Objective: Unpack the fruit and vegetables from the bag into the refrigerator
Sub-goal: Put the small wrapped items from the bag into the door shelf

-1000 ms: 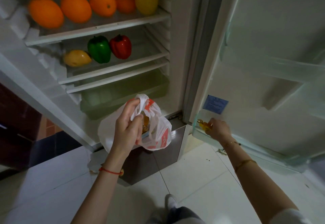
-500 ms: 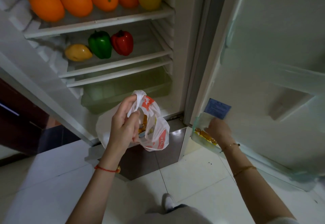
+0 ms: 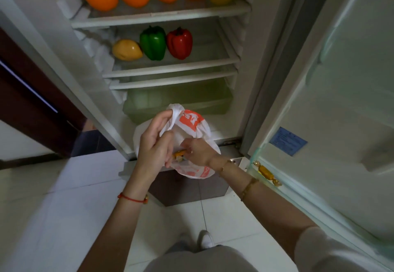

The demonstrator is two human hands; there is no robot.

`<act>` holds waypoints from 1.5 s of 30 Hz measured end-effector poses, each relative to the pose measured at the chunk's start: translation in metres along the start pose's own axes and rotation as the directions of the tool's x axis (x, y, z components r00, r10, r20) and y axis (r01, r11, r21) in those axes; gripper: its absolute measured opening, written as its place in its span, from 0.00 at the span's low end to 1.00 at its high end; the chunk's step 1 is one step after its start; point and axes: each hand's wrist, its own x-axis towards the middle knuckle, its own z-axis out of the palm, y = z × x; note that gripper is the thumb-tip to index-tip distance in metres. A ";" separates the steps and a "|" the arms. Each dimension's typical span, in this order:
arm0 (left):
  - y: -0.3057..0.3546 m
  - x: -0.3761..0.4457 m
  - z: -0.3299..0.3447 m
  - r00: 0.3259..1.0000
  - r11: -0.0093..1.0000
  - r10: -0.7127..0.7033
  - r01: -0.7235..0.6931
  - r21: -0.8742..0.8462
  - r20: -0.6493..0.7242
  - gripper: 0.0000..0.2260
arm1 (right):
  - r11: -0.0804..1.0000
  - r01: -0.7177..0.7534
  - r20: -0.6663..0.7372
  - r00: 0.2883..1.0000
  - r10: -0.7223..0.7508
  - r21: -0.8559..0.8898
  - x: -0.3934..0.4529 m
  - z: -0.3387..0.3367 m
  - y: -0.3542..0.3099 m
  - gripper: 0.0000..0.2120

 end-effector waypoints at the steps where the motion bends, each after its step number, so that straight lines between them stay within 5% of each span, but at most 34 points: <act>1: -0.001 0.001 -0.003 1.000 1.000 -0.007 0.007 0.007 -0.005 0.17 | 1.000 -0.002 0.036 0.999 0.003 -0.028 0.012 0.008 0.000 0.15; 9: -0.004 0.011 -0.022 0.994 0.994 -0.086 0.090 0.068 -0.062 0.16 | 0.977 -0.081 0.112 0.988 0.105 -0.196 0.066 0.050 0.025 0.21; 26: -0.022 0.039 -0.043 0.991 0.966 -0.127 0.133 0.223 -0.044 0.21 | 0.815 0.083 0.138 0.990 -0.004 -0.574 0.088 0.078 0.056 0.28; 29: -0.020 0.041 -0.043 0.993 0.971 -0.113 0.115 0.212 -0.020 0.20 | 0.913 0.041 0.039 0.999 -0.027 -0.405 0.084 0.068 0.058 0.26; 31: -0.018 0.042 -0.042 0.994 0.976 -0.110 0.108 0.190 0.000 0.17 | 0.992 0.024 -0.073 0.997 -0.033 -0.126 0.078 0.056 0.054 0.22; 34: -0.017 0.042 -0.042 0.994 0.977 -0.109 0.105 0.188 0.015 0.18 | 0.941 0.005 -0.202 0.977 0.067 0.338 0.064 0.035 0.046 0.17; 36: -0.018 0.041 -0.043 0.996 0.975 -0.091 0.086 0.207 0.014 0.21 | 0.916 -0.045 -0.239 0.959 0.151 0.399 0.057 0.021 0.045 0.14; 42: -0.016 0.041 -0.036 0.997 0.970 -0.041 0.025 0.242 0.065 0.23 | 0.586 -0.162 0.030 0.973 0.228 0.794 0.015 -0.024 0.032 0.18; 45: -0.011 0.041 -0.029 0.995 0.971 -0.010 -0.014 0.240 0.097 0.23 | 0.554 -0.230 0.117 0.966 0.232 0.800 -0.010 -0.048 0.031 0.18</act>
